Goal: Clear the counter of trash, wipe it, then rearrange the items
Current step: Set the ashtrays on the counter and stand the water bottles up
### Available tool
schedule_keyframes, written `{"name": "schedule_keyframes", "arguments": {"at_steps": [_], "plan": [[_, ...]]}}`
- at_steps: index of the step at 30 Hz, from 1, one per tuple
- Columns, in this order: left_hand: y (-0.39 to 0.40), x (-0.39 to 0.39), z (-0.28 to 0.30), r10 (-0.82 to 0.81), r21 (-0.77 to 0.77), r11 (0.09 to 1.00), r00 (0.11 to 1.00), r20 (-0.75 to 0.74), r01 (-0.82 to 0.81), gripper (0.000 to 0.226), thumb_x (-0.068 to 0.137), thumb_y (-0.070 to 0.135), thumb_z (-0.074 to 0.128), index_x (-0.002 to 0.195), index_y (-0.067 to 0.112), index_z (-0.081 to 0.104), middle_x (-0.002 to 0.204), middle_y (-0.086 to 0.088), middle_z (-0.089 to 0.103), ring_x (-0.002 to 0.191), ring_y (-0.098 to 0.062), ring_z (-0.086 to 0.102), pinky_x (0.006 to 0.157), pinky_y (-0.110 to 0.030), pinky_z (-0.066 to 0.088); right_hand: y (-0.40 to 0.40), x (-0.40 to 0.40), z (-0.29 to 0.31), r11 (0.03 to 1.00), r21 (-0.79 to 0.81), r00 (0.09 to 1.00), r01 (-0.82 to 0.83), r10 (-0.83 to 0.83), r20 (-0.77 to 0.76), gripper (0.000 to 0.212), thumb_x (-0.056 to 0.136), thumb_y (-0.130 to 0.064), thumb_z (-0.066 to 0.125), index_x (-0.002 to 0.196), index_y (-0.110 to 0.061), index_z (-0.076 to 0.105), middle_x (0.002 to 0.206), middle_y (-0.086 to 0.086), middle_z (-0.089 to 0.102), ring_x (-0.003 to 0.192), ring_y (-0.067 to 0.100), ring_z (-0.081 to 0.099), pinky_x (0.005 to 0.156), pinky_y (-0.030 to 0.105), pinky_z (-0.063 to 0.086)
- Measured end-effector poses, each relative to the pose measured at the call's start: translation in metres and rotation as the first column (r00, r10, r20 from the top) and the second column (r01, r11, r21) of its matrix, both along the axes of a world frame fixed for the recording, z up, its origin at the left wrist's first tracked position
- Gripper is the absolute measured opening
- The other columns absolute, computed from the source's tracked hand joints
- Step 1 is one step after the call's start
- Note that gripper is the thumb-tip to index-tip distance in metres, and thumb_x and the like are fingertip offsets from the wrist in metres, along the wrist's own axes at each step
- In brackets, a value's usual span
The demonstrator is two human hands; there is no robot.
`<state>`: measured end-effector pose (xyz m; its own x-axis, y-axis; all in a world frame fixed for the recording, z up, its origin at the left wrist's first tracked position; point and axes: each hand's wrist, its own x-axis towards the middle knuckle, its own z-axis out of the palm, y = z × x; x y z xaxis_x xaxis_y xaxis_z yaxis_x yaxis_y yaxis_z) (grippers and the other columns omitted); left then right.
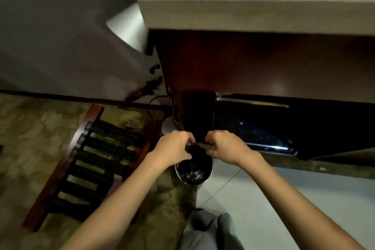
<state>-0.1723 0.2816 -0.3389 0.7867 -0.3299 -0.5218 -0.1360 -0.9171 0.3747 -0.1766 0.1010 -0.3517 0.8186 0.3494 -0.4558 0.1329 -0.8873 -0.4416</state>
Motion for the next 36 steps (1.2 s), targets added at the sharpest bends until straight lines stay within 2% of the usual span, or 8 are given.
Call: {"name": "schedule_keyframes", "arguments": {"at_steps": [3, 7, 11, 15, 26, 31, 36], "plan": [[-0.003, 0.002, 0.069, -0.057, -0.008, 0.998, 0.997, 0.051, 0.057, 0.05, 0.077, 0.026, 0.076, 0.123, 0.032, 0.058, 0.113, 0.011, 0.065, 0.105, -0.011, 0.061, 0.09, -0.036, 0.052, 0.0, -0.001, 0.068, 1.0, 0.003, 0.997, -0.031, 0.03, 0.073, 0.039, 0.084, -0.037, 0.065, 0.119, -0.023, 0.057, 0.116, 0.002, 0.064, 0.104, 0.024, 0.062, 0.082, 0.036, 0.052], [-0.005, 0.006, 0.149, -0.148, 0.006, 0.989, 0.976, 0.162, 0.149, 0.047, 0.077, 0.03, 0.075, 0.12, 0.034, 0.058, 0.112, 0.014, 0.064, 0.102, -0.01, 0.061, 0.082, -0.03, 0.052, -0.003, -0.002, 0.152, 0.998, -0.004, 0.99, -0.063, 0.063, 0.125, 0.039, 0.084, -0.033, 0.067, 0.12, -0.022, 0.056, 0.114, -0.002, 0.065, 0.105, 0.02, 0.062, 0.087, 0.038, 0.052], [-0.006, 0.012, 0.211, -0.232, 0.041, 0.973, 0.954, 0.191, 0.228, 0.049, 0.076, 0.03, 0.076, 0.121, 0.034, 0.056, 0.112, 0.016, 0.063, 0.103, -0.008, 0.06, 0.088, -0.034, 0.051, -0.011, -0.005, 0.221, 0.998, -0.046, 0.979, -0.049, 0.057, 0.198, 0.038, 0.084, -0.033, 0.067, 0.119, -0.023, 0.057, 0.111, -0.004, 0.066, 0.103, 0.019, 0.062, 0.084, 0.035, 0.052], [-0.007, 0.021, 0.26, -0.281, 0.065, 0.96, 0.933, 0.223, 0.273, 0.048, 0.075, 0.029, 0.077, 0.118, 0.033, 0.057, 0.11, 0.015, 0.063, 0.1, -0.008, 0.061, 0.087, -0.033, 0.051, -0.023, -0.012, 0.273, 0.996, -0.084, 0.967, 0.007, 0.014, 0.253, 0.035, 0.082, -0.031, 0.068, 0.115, -0.022, 0.06, 0.108, -0.004, 0.068, 0.101, 0.018, 0.063, 0.079, 0.029, 0.049], [-0.052, 0.061, 0.333, -0.316, 0.062, 0.947, 0.887, 0.338, 0.314, 0.047, 0.072, 0.024, 0.08, 0.115, 0.027, 0.061, 0.109, 0.011, 0.065, 0.098, -0.009, 0.062, 0.088, -0.03, 0.051, -0.08, 0.002, 0.341, 0.989, -0.035, 0.938, 0.147, -0.128, 0.323, 0.033, 0.083, -0.032, 0.07, 0.112, -0.019, 0.064, 0.106, -0.002, 0.069, 0.096, 0.015, 0.064, 0.085, 0.031, 0.051], [-0.088, 0.086, 0.347, -0.325, 0.071, 0.944, 0.876, 0.356, 0.321, 0.046, 0.073, 0.024, 0.079, 0.115, 0.026, 0.061, 0.108, 0.011, 0.066, 0.095, -0.009, 0.063, 0.087, -0.034, 0.053, -0.11, 0.028, 0.356, 0.992, -0.034, 0.938, 0.12, -0.102, 0.332, 0.033, 0.085, -0.032, 0.069, 0.115, -0.018, 0.062, 0.108, -0.002, 0.069, 0.096, 0.014, 0.063, 0.088, 0.034, 0.051], [-0.118, 0.118, 0.358, -0.24, 0.036, 0.969, 0.887, 0.395, 0.246, 0.045, 0.073, 0.022, 0.078, 0.115, 0.026, 0.062, 0.109, 0.01, 0.066, 0.094, -0.01, 0.064, 0.084, -0.035, 0.055, -0.143, 0.068, 0.375, 0.996, -0.032, 0.928, 0.086, -0.068, 0.367, 0.034, 0.086, -0.032, 0.067, 0.116, -0.018, 0.062, 0.108, -0.003, 0.068, 0.095, 0.015, 0.064, 0.085, 0.033, 0.052]]}}
